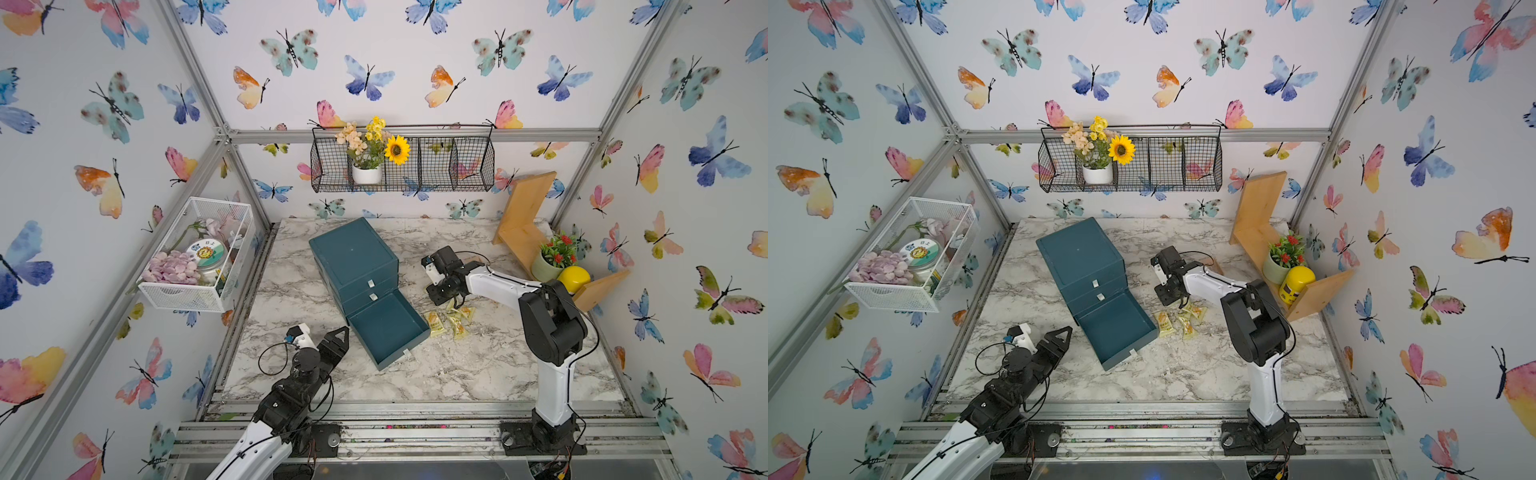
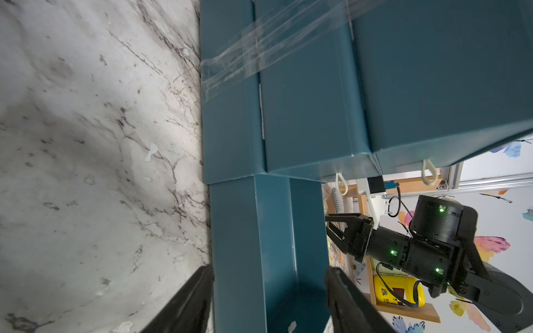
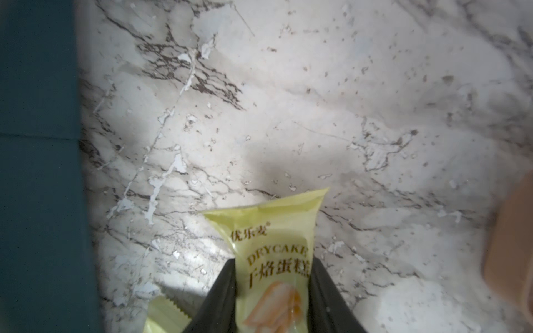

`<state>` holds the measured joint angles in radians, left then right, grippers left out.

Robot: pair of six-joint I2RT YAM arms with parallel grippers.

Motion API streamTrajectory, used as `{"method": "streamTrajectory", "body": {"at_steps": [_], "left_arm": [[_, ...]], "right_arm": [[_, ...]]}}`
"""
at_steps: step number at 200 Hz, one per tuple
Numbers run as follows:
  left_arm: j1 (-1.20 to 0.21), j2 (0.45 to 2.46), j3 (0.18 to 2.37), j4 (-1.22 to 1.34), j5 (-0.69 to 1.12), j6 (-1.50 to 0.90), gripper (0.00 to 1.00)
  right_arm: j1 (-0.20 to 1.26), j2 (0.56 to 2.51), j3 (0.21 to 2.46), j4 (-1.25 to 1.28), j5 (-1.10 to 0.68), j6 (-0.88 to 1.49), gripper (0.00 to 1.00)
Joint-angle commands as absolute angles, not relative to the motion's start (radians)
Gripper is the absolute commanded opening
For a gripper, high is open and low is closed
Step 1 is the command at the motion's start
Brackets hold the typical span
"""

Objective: Take the cookies out of the drawer
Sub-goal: Place the cookie at the center of the board.

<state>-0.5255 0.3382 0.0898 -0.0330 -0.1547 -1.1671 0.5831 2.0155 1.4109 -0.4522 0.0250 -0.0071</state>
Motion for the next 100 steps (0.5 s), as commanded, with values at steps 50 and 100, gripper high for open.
{"method": "streamTrajectory", "body": {"at_steps": [50,100], "left_arm": [[-0.521,0.34,0.157,-0.055,-0.175,-1.13,0.66],[-0.52,0.343,0.279,-0.128,-0.26,-1.041,0.66]], "right_arm": [[0.586,2.008,1.427,-0.475,0.041,0.016,0.59],[0.586,1.785,1.331,-0.429,-0.009,0.054,0.62]]}}
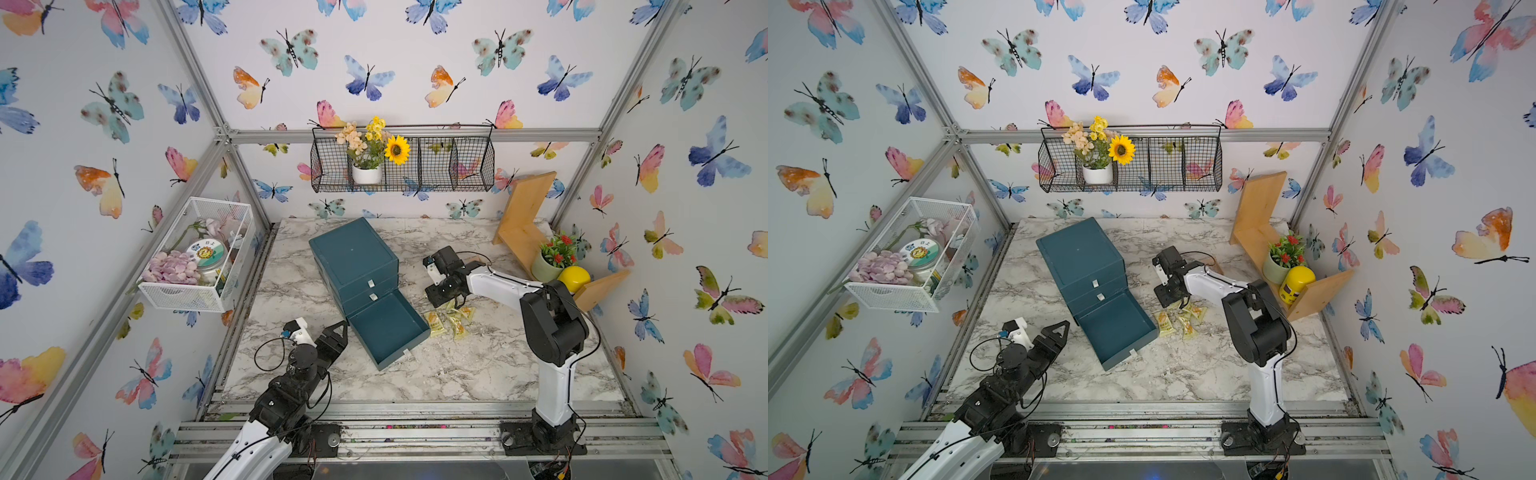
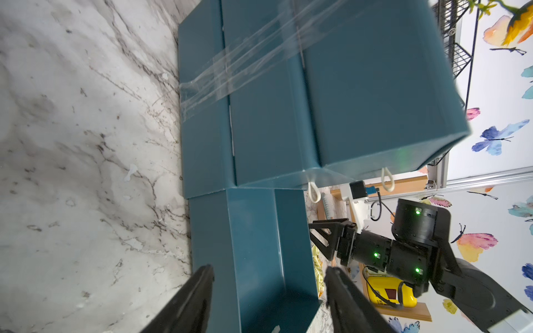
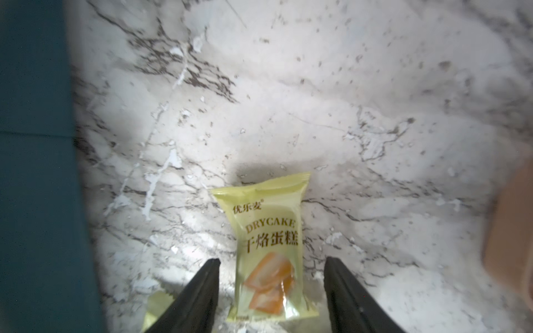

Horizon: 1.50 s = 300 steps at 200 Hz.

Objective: Take the cookies out of the drawer
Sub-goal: Place the cookie at the center of the board, then close the drawer in the storage box.

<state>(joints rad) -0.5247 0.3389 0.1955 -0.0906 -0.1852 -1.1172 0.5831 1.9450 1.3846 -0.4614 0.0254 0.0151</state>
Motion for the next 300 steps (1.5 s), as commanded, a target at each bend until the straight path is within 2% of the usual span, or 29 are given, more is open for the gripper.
{"method": "streamTrajectory", "body": {"at_steps": [1,44,68,84,113,137,161,204,242,300], "left_arm": [[-0.52,0.345,0.282,-0.129,-0.261,-1.039,0.66],[-0.506,0.454,0.456,-0.174,-0.305,-0.964,0.69],[-0.5,0.55,0.568,-0.218,-0.36,-0.962,0.84],[-0.499,0.622,0.638,-0.243,-0.418,-0.961,0.9],[-0.477,0.734,0.762,-0.256,-0.463,-0.898,0.94],[-0.393,0.82,0.825,-0.25,-0.401,-0.861,0.98],[-0.308,0.898,0.859,-0.227,-0.318,-0.818,0.99],[-0.217,0.993,0.89,-0.219,-0.225,-0.749,0.99],[-0.199,1.041,0.883,-0.171,-0.155,-0.757,1.0],[-0.198,1.102,0.872,-0.12,-0.084,-0.771,0.92]], "right_arm": [[0.586,1.778,1.324,-0.426,-0.012,0.057,0.62],[0.665,1.557,1.095,-0.344,-0.06,0.177,0.58],[0.745,1.453,0.976,-0.302,-0.038,0.229,0.58],[0.798,1.369,0.87,-0.241,-0.034,0.268,0.56],[0.893,1.224,0.641,-0.073,-0.033,0.301,0.52],[0.987,1.17,0.498,0.052,-0.032,0.311,0.51],[1.071,1.203,0.436,0.186,0.005,0.309,0.51],[1.123,1.349,0.425,0.435,0.044,0.308,0.5],[1.131,1.475,0.449,0.548,0.08,0.301,0.48],[1.132,1.595,0.484,0.655,0.114,0.295,0.45]]}}
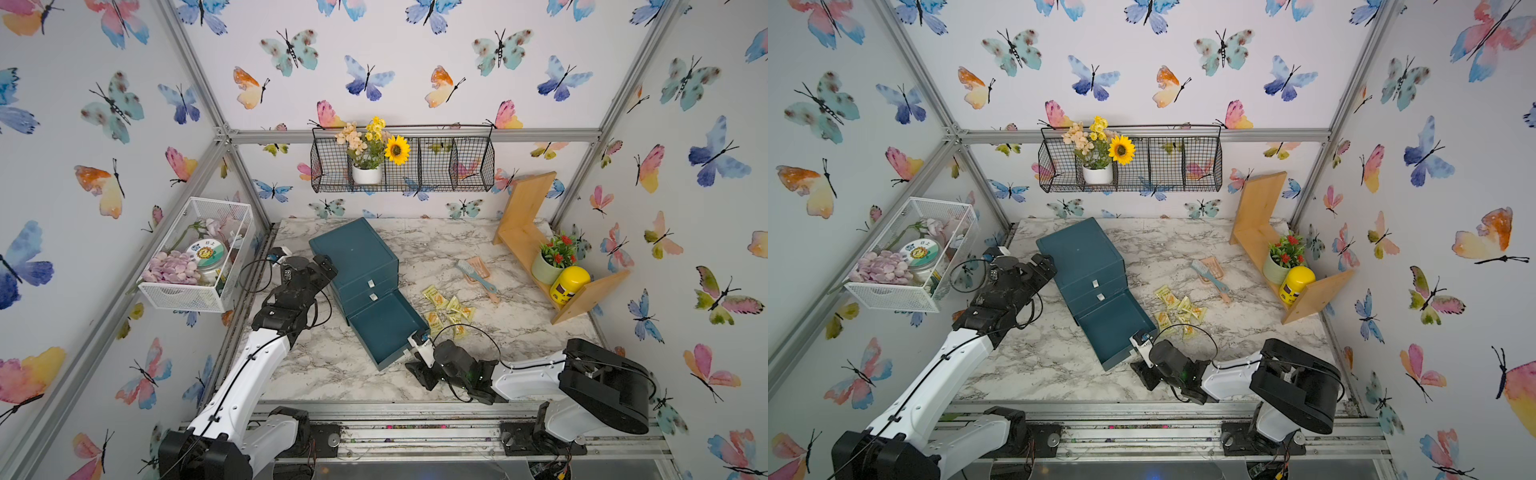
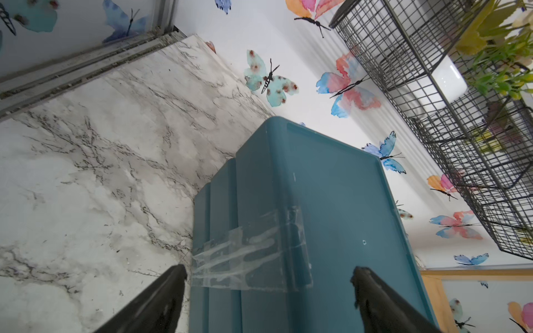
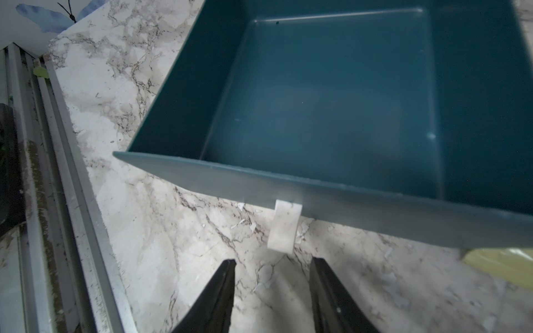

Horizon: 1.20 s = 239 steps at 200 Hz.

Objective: Take the cookies out of the drawer
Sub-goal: Close the drawer in the storage box.

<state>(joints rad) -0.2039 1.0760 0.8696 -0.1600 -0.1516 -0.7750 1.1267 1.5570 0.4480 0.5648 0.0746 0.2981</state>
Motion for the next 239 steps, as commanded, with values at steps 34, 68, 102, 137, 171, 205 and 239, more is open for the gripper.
{"method": "streamTrajectory", "body": {"at_steps": [34,68,102,137,171,205,239], "left_arm": [[-0.198,1.136,0.882,-0.136,-0.048,-0.77,0.84],[-0.198,1.157,0.878,-0.15,-0.019,-0.768,0.76],[-0.198,1.151,0.864,-0.153,-0.021,-0.769,0.73],[-0.199,1.15,0.854,-0.154,-0.017,-0.773,0.7],[-0.199,1.151,0.85,-0.16,-0.017,-0.772,0.7],[-0.199,1.149,0.843,-0.167,-0.021,-0.772,0.7],[-0.199,1.147,0.838,-0.17,-0.02,-0.778,0.7]], "right_arm": [[1.133,1.647,0.522,0.694,0.129,0.29,0.43],[1.133,1.707,0.565,0.735,0.138,0.285,0.41],[1.133,1.761,0.606,0.769,0.158,0.281,0.41],[1.132,1.83,0.671,0.806,0.208,0.265,0.38],[1.132,1.918,0.746,0.88,0.259,0.252,0.37],[1.13,2.009,0.813,0.979,0.303,0.236,0.37],[1.118,2.096,0.894,1.053,0.322,0.247,0.37]]}}
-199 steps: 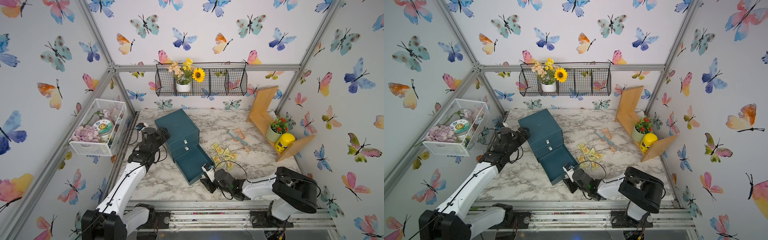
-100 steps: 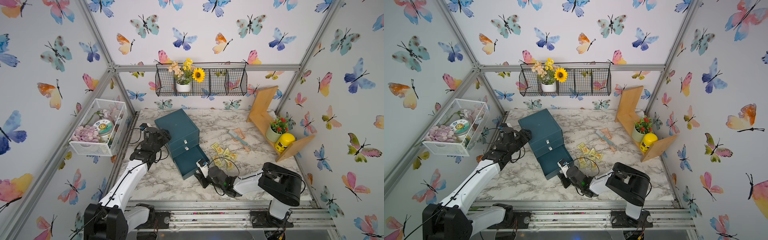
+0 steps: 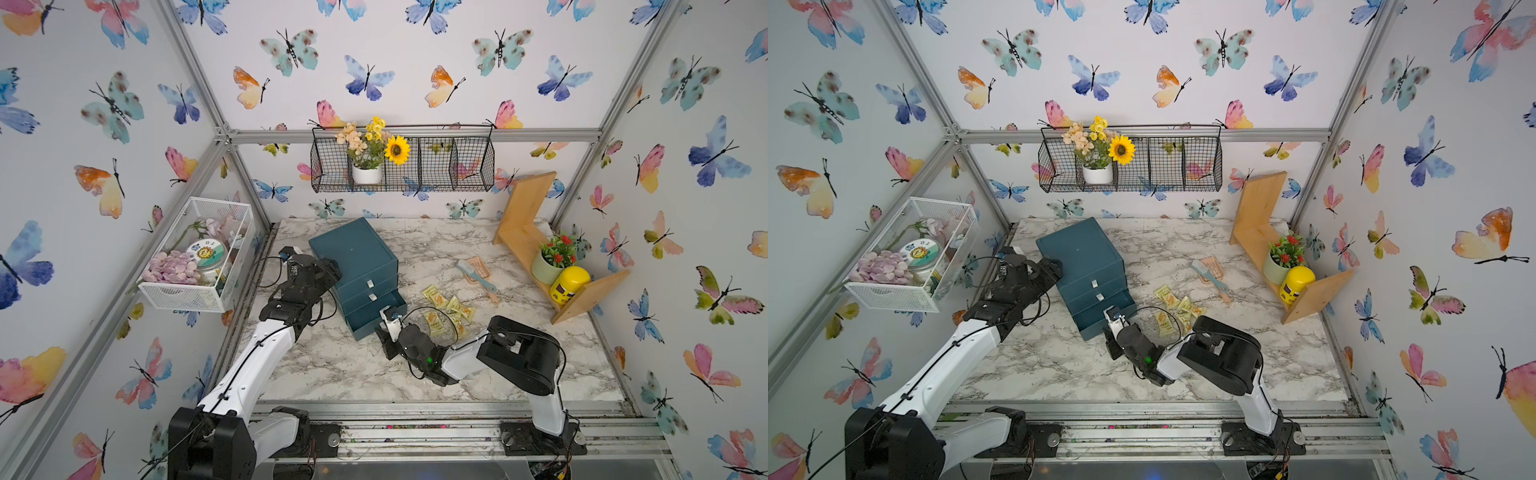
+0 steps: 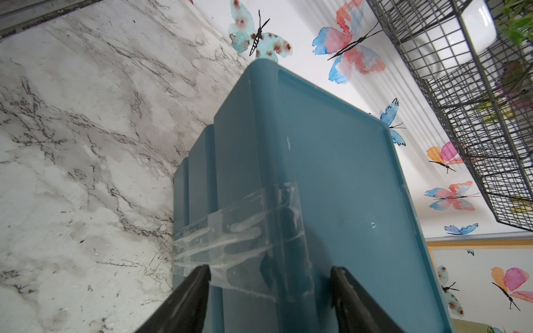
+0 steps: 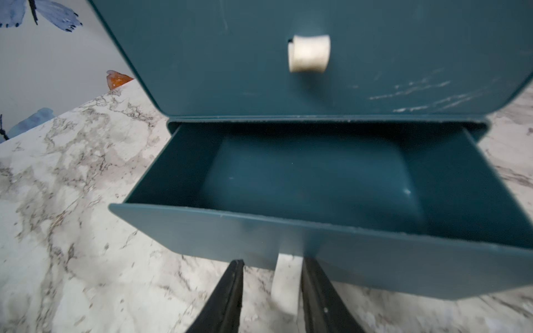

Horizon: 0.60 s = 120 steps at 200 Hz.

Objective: Take the cookies out of the drawer
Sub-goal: Close the drawer in the storage box.

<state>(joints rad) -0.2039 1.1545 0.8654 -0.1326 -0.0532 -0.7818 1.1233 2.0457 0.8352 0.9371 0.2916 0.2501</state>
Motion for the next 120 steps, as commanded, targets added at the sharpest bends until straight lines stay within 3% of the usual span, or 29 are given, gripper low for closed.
{"method": "streamTrajectory", "body": {"at_steps": [1,120], "left_arm": [[-0.199,1.147,0.837,-0.17,-0.018,-0.778,0.7],[-0.2,1.15,0.824,-0.178,-0.02,-0.786,0.69]], "right_arm": [[1.118,2.099,0.896,1.054,0.322,0.248,0.37],[1.088,2.286,1.08,1.138,0.308,0.281,0.38]]}}
